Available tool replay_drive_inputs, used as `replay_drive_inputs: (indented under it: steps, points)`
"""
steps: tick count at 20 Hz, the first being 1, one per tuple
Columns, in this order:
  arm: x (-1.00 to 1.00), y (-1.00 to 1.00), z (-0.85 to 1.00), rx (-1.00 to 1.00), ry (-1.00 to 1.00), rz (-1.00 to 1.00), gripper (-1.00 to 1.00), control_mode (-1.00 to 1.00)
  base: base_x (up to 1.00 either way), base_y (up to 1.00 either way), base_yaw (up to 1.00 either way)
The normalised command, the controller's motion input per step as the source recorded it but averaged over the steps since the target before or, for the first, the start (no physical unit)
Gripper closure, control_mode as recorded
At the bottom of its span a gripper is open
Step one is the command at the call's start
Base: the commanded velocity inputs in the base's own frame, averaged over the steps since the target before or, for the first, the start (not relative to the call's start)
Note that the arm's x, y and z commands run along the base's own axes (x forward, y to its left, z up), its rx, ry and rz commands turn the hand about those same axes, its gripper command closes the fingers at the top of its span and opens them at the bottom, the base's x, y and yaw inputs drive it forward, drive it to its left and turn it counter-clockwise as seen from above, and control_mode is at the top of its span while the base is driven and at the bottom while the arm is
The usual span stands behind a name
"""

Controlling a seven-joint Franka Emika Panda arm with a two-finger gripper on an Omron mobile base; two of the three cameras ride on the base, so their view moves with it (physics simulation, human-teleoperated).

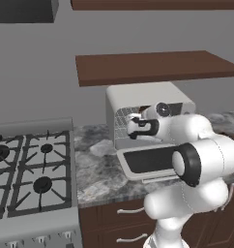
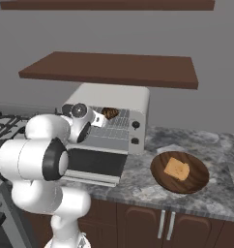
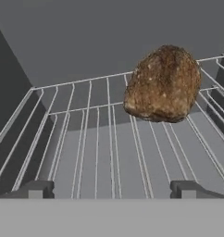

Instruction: Pick up the heated bread from the toaster oven and place it in the bowl. Then move the bread bowl to the dining counter.

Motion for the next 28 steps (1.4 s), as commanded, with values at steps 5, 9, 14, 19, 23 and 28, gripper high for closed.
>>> replay_drive_inputs:
  steps: [5,9,14,19,23,28]
  points:
    - [0.43,0.0,-0.3,0.0,0.0,0.0,-1.0,-1.0,0.0,0.0,0.0]
    - [0.27,0.0,-0.2,0.0,0.08,0.0,-1.0,-1.0,0.0,0.0,0.0]
    - [-0.13,0.0,-0.12,-0.01,0.17,0.0,-1.0,-1.0,0.0,0.0,0.0]
    - [-0.9,0.0,-0.1,0.0,0.27,-0.05,-1.0,-1.0,0.0,0.0,0.0]
    - [-1.0,0.0,-0.06,0.0,0.36,-0.09,-1.0,-1.0,0.0,0.0,0.0]
    - [-1.0,0.0,-0.14,0.0,0.4,-0.11,-1.0,-1.0,0.0,0.0,0.0]
